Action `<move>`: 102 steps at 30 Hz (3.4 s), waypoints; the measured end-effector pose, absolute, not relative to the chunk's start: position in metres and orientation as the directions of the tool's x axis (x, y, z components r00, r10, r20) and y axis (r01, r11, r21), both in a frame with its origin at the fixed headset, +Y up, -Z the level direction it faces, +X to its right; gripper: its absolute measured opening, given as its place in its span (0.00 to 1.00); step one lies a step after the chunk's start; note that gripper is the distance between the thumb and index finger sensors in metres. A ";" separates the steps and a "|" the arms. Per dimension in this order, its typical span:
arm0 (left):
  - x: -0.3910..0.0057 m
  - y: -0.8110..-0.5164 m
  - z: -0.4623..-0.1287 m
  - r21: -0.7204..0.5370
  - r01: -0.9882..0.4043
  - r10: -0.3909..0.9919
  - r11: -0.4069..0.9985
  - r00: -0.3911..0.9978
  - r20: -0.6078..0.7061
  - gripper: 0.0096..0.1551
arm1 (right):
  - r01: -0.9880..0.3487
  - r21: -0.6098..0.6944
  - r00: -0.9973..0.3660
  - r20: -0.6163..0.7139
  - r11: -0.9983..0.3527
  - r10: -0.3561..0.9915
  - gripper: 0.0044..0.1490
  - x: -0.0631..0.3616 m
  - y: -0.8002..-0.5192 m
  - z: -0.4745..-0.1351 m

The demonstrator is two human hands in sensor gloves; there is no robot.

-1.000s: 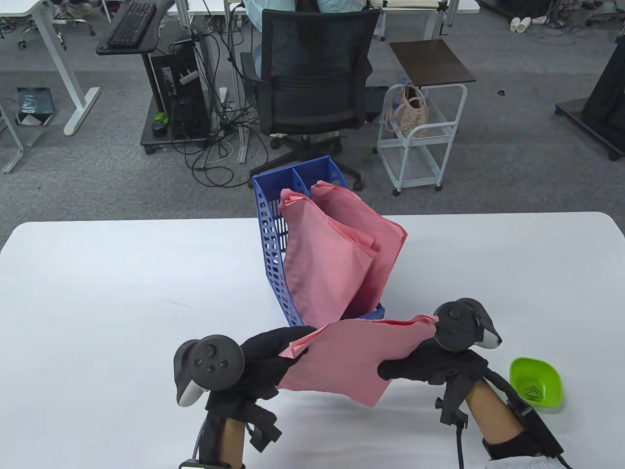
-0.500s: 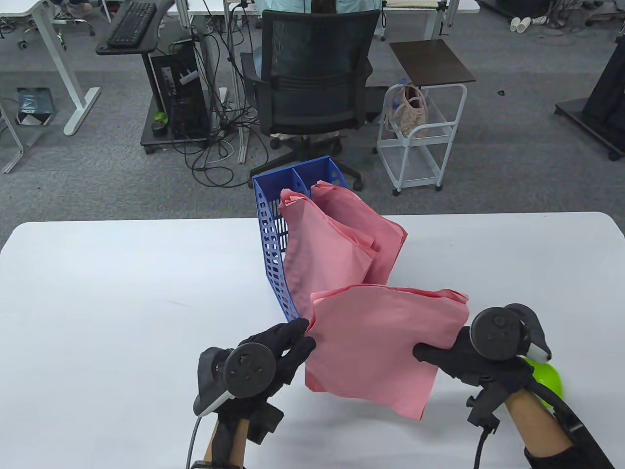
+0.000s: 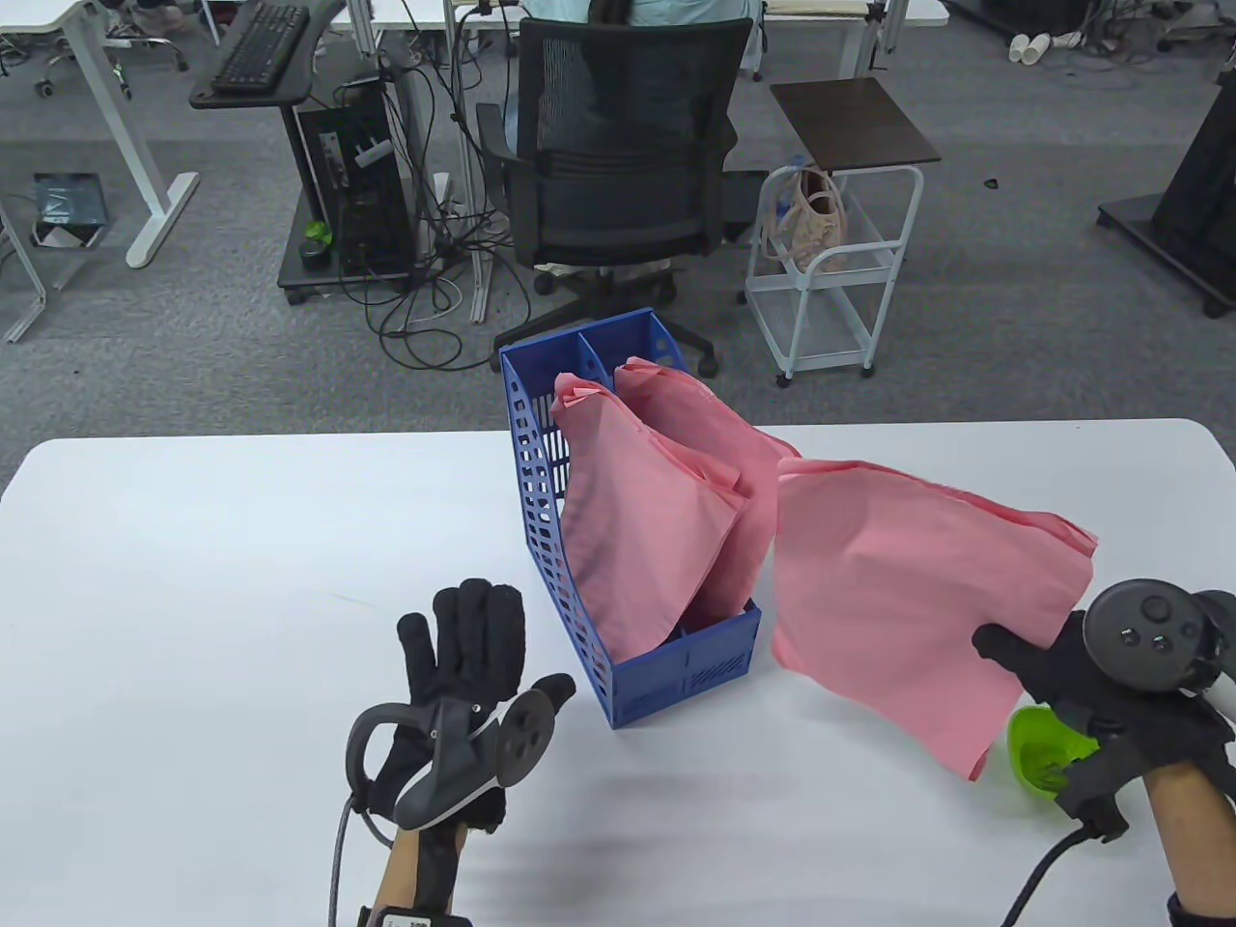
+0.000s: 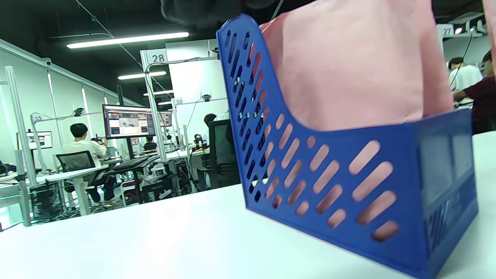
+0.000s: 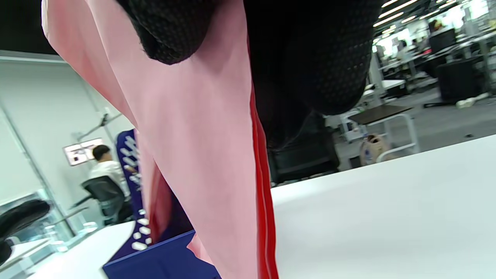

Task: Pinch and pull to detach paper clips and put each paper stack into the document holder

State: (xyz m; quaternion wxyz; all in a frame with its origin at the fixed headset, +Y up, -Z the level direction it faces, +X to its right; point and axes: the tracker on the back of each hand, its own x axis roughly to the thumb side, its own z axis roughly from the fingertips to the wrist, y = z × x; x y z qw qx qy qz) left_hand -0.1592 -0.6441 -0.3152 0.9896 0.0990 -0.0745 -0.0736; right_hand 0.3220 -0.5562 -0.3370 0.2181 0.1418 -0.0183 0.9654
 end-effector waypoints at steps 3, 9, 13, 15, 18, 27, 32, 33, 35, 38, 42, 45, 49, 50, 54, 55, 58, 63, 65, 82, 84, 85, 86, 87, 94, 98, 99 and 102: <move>-0.168 -0.655 -0.319 0.160 0.160 -0.180 0.974 0.976 0.120 0.60 | -0.416 -0.020 -0.892 0.203 -0.909 0.404 0.26 0.328 -0.553 -0.347; -0.183 -0.675 -0.322 0.109 0.124 -0.137 0.986 0.984 0.118 0.62 | -0.420 -0.106 -0.906 0.109 -0.901 0.409 0.28 0.311 -0.560 -0.373; -0.188 -0.680 -0.321 0.105 0.126 -0.138 0.986 0.984 0.109 0.63 | -0.458 -0.144 -0.888 0.127 -0.877 0.443 0.28 0.283 -0.562 -0.384; -0.189 -0.681 -0.321 0.101 0.121 -0.132 0.987 0.986 0.106 0.63 | -0.473 -0.164 -0.879 0.151 -0.866 0.451 0.28 0.267 -0.560 -0.387; -0.192 -0.683 -0.321 0.097 0.094 -0.105 0.991 0.989 0.105 0.63 | -0.506 -0.182 -0.858 0.208 -0.843 0.470 0.28 0.241 -0.554 -0.390; -0.196 -0.684 -0.317 0.106 0.054 -0.065 0.993 0.992 0.107 0.62 | -0.550 -0.186 -0.812 0.347 -0.814 0.469 0.29 0.167 -0.560 -0.410; -0.198 -0.684 -0.315 0.116 0.041 -0.054 0.992 0.992 0.110 0.62 | -0.618 -0.158 -0.761 0.369 -0.770 0.534 0.29 0.142 -0.590 -0.428; -0.198 -0.684 -0.315 0.117 0.040 -0.053 0.992 0.993 0.109 0.62 | -0.622 -0.152 -0.757 0.366 -0.768 0.540 0.29 0.139 -0.597 -0.432; -0.199 -0.684 -0.315 0.118 0.032 -0.044 0.993 0.994 0.105 0.62 | -0.609 -0.127 -0.767 0.347 -0.783 0.540 0.29 0.133 -0.612 -0.441; -0.200 -0.685 -0.315 0.115 0.019 -0.031 0.993 0.994 0.106 0.62 | -0.585 -0.065 -0.781 0.311 -0.808 0.541 0.30 0.128 -0.630 -0.454; -0.199 -0.686 -0.315 0.116 0.019 -0.032 0.993 0.994 0.109 0.62 | -0.554 0.008 -0.801 0.265 -0.832 0.536 0.30 0.121 -0.653 -0.467; -0.198 -0.687 -0.316 0.109 0.040 -0.052 0.993 0.993 0.108 0.62 | -0.500 0.052 -0.833 0.244 -0.865 0.496 0.30 0.114 -0.664 -0.473; -0.199 -0.687 -0.316 0.108 0.038 -0.050 0.993 0.993 0.106 0.62 | -0.402 0.091 -0.882 0.230 -0.911 0.412 0.30 0.105 -0.661 -0.477; -0.199 -0.688 -0.316 0.108 0.037 -0.049 0.993 0.993 0.105 0.62 | -0.372 0.105 -0.895 0.223 -0.922 0.387 0.30 0.104 -0.659 -0.477; -0.199 -0.688 -0.315 0.110 0.044 -0.055 0.993 0.993 0.104 0.62 | -0.320 0.130 -0.918 0.203 -0.938 0.341 0.33 0.101 -0.658 -0.479; -0.199 -0.688 -0.315 0.111 0.046 -0.058 0.993 0.993 0.104 0.62 | -0.328 0.130 -0.915 0.202 -0.936 0.348 0.35 0.101 -0.657 -0.478; -0.199 -0.688 -0.315 0.110 0.047 -0.058 0.993 0.993 0.105 0.62 | -0.345 0.093 -0.913 0.198 -0.934 0.357 0.36 0.108 -0.654 -0.472; -0.199 -0.688 -0.315 0.118 0.052 -0.065 0.992 0.992 0.107 0.62 | -0.413 0.008 -0.893 0.192 -0.911 0.407 0.37 0.131 -0.642 -0.459; -0.199 -0.688 -0.314 0.120 0.071 -0.084 0.990 0.991 0.108 0.61 | -0.422 -0.037 -0.886 0.228 -0.906 0.403 0.37 0.143 -0.637 -0.450; -0.184 -0.686 -0.307 0.170 0.189 -0.214 0.967 0.966 0.145 0.56 | 0.091 -0.405 -0.930 0.291 -0.910 -0.223 0.45 0.211 -0.622 -0.350; -0.183 -0.687 -0.306 0.179 0.191 -0.220 0.965 0.963 0.156 0.55 | 0.114 -0.431 -0.922 0.288 -0.895 -0.257 0.48 0.215 -0.628 -0.338; -0.183 -0.687 -0.306 0.182 0.193 -0.222 0.964 0.962 0.157 0.55 | 0.121 -0.438 -0.920 0.288 -0.891 -0.266 0.48 0.217 -0.631 -0.335; -0.183 -0.687 -0.305 0.188 0.198 -0.229 0.962 0.960 0.159 0.56 | 0.138 -0.446 -0.915 0.285 -0.884 -0.286 0.49 0.219 -0.635 -0.330; -0.182 -0.687 -0.305 0.191 0.202 -0.234 0.961 0.959 0.160 0.56 | 0.154 -0.452 -0.911 0.279 -0.879 -0.303 0.50 0.221 -0.639 -0.327; -0.181 -0.687 -0.303 0.198 0.220 -0.256 0.955 0.951 0.176 0.56 | 0.219 -0.424 -0.907 0.243 -0.879 -0.344 0.53 0.237 -0.675 -0.312; -0.179 -0.686 -0.303 0.201 0.233 -0.269 0.952 0.947 0.177 0.57 | 0.232 -0.384 -0.917 0.219 -0.894 -0.332 0.53 0.245 -0.690 -0.307; -0.179 -0.686 -0.302 0.201 0.237 -0.273 0.950 0.945 0.178 0.57 | 0.231 -0.372 -0.920 0.216 -0.899 -0.326 0.53 0.246 -0.694 -0.306; -0.179 -0.686 -0.302 0.202 0.243 -0.280 0.949 0.943 0.178 0.57 | 0.225 -0.348 -0.929 0.205 -0.910 -0.308 0.53 0.251 -0.701 -0.304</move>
